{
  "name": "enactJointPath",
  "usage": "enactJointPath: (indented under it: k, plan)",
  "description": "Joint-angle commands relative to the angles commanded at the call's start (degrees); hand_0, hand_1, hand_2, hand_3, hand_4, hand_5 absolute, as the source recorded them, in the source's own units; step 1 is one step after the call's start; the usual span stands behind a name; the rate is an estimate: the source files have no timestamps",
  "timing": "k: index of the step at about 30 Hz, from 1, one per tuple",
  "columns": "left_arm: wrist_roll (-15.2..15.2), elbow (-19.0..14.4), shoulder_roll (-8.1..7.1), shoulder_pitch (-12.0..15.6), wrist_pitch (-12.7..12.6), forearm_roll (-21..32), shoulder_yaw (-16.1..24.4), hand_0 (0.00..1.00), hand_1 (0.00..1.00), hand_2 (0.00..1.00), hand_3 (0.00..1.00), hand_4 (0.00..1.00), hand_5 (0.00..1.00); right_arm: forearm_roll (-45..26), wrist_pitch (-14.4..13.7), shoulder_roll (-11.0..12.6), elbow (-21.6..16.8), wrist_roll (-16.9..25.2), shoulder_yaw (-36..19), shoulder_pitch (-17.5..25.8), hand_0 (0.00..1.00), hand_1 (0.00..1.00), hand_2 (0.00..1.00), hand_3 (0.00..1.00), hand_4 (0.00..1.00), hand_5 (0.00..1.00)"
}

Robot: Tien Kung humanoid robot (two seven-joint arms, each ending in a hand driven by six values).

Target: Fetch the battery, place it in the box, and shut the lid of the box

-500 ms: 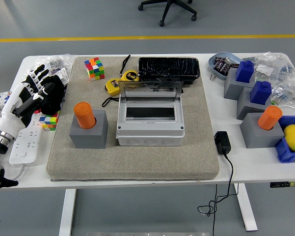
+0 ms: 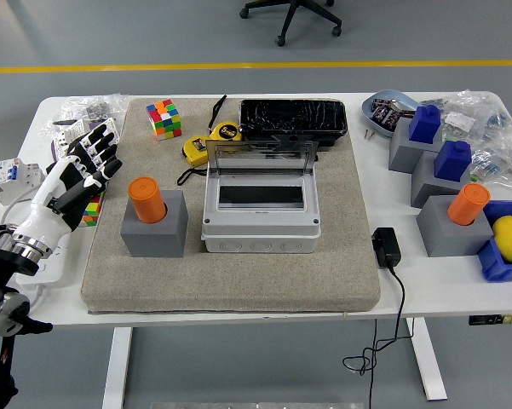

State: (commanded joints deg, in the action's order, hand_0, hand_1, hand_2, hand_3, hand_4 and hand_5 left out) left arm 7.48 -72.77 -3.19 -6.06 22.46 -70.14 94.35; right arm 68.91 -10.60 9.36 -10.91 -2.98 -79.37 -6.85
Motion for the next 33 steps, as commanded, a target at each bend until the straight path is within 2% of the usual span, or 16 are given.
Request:
enactJointPath:
  k: [13,18,19,24,25,30,31,33]
  plan:
    - [0.7,1.5,0.37,-0.4,1.1,1.0,-3.5,0.998,0.998,0.998,0.998,0.998,0.475,-0.3,0.0,-0.1,0.0,0.0,-0.4,-0.1,0.998,0.998,0.944,0.912,0.998,0.998]
    - [0.8,1.6,0.29,-0.6,0.1,-1.3,-4.4,0.998,0.998,0.998,0.998,0.998,0.475,-0.3,0.0,0.0,0.0,0.0,-0.7,-0.2,0.998,0.998,0.944,0.912,0.998,0.998]
    - [0.9,1.5,0.27,-0.6,-0.6,-2.1,-4.6,0.998,0.998,0.998,0.998,0.998,0.356,-0.2,-0.1,0.0,0.0,0.0,-0.8,-0.2,0.998,0.998,0.943,0.907,0.998,0.998]
    - [1.2,1.2,0.35,-0.5,-2.7,-3.8,-5.4,0.998,0.998,0.998,0.998,0.998,0.356,-0.3,0.0,-0.1,0.1,0.0,-0.8,-0.1,0.998,0.998,0.943,0.907,0.998,0.998]
    - [1.4,1.2,0.35,-0.5,-3.1,-4.0,-5.4,0.998,0.998,0.998,0.998,0.998,0.184,-0.3,0.0,-0.1,0.1,0.0,-0.9,-0.1,0.998,0.998,0.942,0.904,0.998,0.998]
    - [1.7,0.9,0.2,-0.5,-4.3,-4.8,-6.2,0.998,0.998,0.998,0.998,0.998,0.184,-0.5,-0.1,-0.1,0.0,0.0,-0.9,-0.2,0.998,0.998,0.942,0.904,0.998,0.998]
    - [1.7,0.4,0.16,-0.4,-4.6,-5.4,-6.4,0.998,0.998,0.998,0.998,0.998,0.111,-0.5,-0.2,0.0,-0.1,-0.4,-0.6,-0.3,0.998,0.998,0.936,0.894,0.998,0.998]
    - [1.7,-0.6,-0.06,-0.2,-4.9,-6.9,-7.2,0.998,0.998,0.998,0.998,0.998,0.111,-0.5,-0.2,0.0,-0.2,-1.0,-0.2,-0.3,0.998,0.998,0.936,0.894,0.998,0.998]
